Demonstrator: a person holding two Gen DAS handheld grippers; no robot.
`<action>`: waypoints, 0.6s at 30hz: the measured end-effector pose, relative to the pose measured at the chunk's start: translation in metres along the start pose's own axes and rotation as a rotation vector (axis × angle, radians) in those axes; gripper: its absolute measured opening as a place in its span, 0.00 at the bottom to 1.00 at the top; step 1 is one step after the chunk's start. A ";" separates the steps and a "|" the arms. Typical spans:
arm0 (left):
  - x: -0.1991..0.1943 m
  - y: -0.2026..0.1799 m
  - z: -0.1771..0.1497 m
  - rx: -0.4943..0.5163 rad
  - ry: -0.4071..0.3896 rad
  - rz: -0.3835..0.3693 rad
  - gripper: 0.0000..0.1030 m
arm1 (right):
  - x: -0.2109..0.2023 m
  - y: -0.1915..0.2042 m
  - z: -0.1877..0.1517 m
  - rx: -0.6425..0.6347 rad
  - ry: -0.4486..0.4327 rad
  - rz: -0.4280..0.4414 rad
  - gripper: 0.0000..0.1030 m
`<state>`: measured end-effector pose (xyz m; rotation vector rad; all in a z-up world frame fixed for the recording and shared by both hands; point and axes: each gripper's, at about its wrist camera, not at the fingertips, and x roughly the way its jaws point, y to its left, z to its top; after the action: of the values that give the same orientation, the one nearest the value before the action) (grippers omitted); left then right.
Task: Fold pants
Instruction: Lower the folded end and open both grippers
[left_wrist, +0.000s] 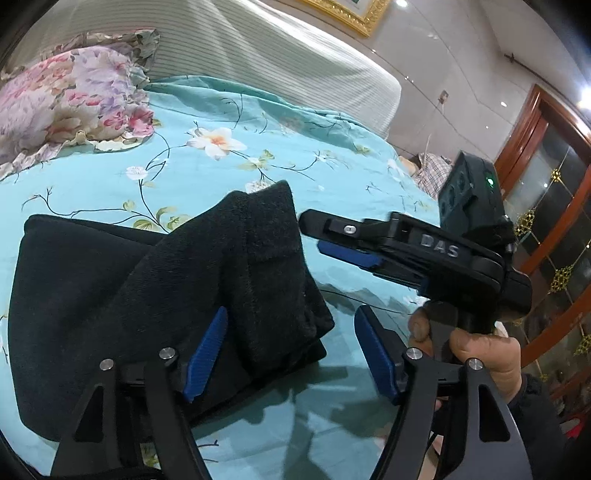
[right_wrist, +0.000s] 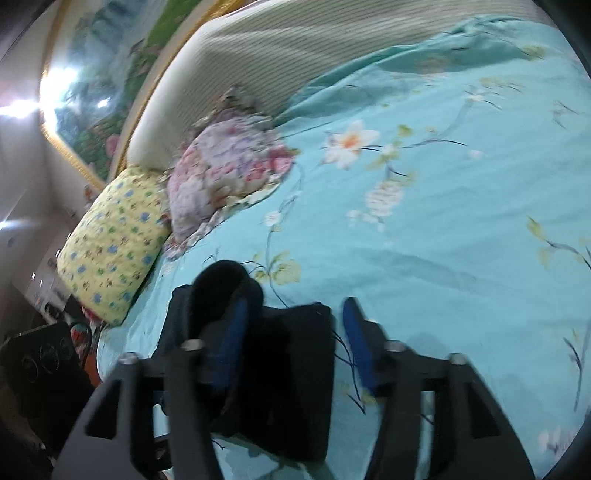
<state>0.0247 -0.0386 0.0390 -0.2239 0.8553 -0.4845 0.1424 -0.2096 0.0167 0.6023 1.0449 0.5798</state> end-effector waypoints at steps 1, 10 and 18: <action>-0.002 0.002 0.000 -0.012 0.004 -0.010 0.70 | -0.006 -0.002 -0.003 0.017 -0.010 0.003 0.60; -0.032 0.018 0.000 -0.063 -0.036 0.006 0.73 | -0.035 0.014 -0.014 0.017 -0.071 0.018 0.75; -0.055 0.040 -0.002 -0.107 -0.069 0.076 0.74 | -0.034 0.038 -0.024 -0.026 -0.050 -0.013 0.79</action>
<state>0.0049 0.0232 0.0595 -0.3041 0.8197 -0.3587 0.1016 -0.2022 0.0542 0.5845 0.9920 0.5634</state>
